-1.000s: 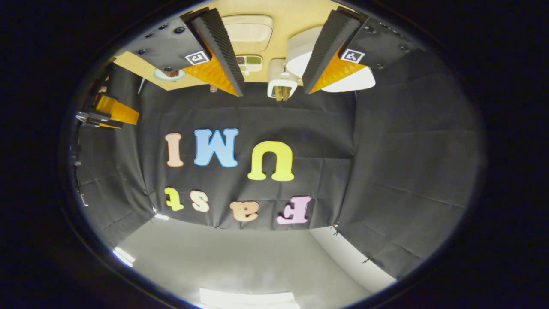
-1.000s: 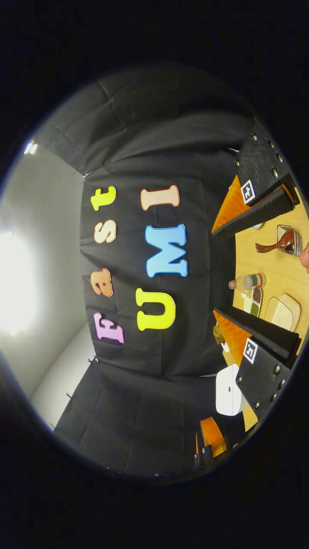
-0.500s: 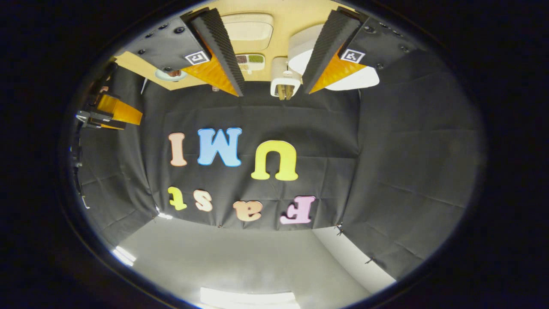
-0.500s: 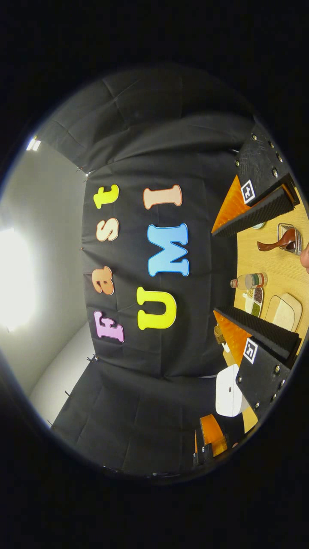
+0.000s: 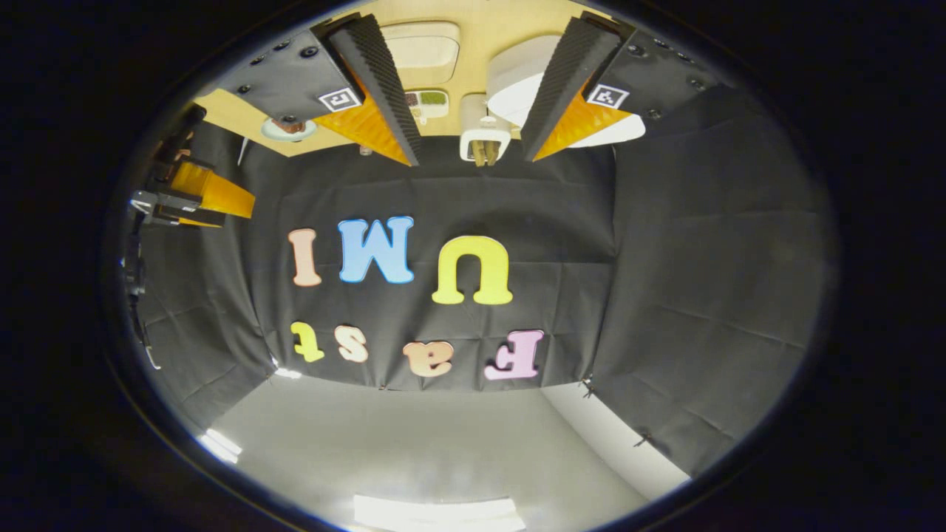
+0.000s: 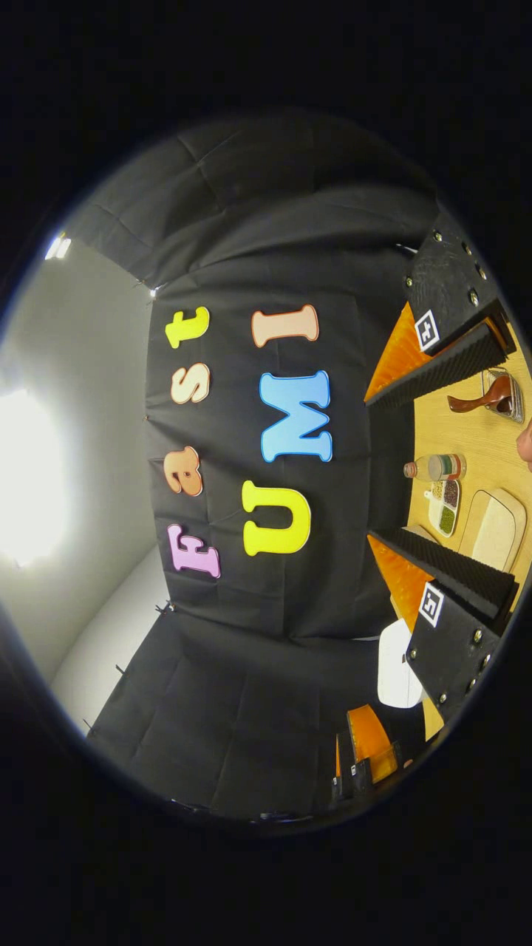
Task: Close the left gripper, press the button to open the rice cooker; take a wooden spoon from the chopstick holder with the right hand, scoop a spoonful of rice and pour it into the rice cooker, then put the wooden spoon back into the chopstick holder.
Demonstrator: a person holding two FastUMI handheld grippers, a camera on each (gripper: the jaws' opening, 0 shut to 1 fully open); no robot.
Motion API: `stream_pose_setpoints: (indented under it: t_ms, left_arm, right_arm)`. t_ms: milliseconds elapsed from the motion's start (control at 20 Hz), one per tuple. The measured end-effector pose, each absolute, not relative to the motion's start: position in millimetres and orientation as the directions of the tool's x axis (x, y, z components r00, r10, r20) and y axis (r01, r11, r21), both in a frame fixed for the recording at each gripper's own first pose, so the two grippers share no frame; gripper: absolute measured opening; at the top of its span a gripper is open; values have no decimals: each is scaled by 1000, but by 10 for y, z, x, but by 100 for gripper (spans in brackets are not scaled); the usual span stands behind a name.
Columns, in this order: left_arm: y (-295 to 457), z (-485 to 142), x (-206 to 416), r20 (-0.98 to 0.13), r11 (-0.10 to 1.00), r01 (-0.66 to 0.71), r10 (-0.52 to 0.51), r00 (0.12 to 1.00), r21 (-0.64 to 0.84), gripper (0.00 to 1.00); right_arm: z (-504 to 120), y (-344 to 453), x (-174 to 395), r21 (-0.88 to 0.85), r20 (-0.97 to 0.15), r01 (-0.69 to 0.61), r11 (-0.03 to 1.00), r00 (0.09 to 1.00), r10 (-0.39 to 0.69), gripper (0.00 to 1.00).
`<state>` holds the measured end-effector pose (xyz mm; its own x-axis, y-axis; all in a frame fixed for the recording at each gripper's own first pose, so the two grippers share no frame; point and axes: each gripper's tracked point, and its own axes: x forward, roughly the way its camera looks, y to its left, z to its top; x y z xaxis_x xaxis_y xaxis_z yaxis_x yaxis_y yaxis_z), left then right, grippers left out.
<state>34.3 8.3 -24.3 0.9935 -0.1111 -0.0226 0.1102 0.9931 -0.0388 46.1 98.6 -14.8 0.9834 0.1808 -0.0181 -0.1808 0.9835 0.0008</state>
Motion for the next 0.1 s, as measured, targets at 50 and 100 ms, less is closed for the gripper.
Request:
stream_pose_setpoints:
  t_ms: [50, 100]
  left_arm:
    - [74, -240, 332, -21, 993, 110, -111, 994, -41, 95]
    - [87, -250, 319, -23, 993, 106, -107, 994, -40, 96]
  right_arm:
    - [-140, 999, 470, 0, -15, -183, 983, 983, 183, 98]
    - [-134, 999, 469, 2, -12, -184, 983, 983, 184, 98]
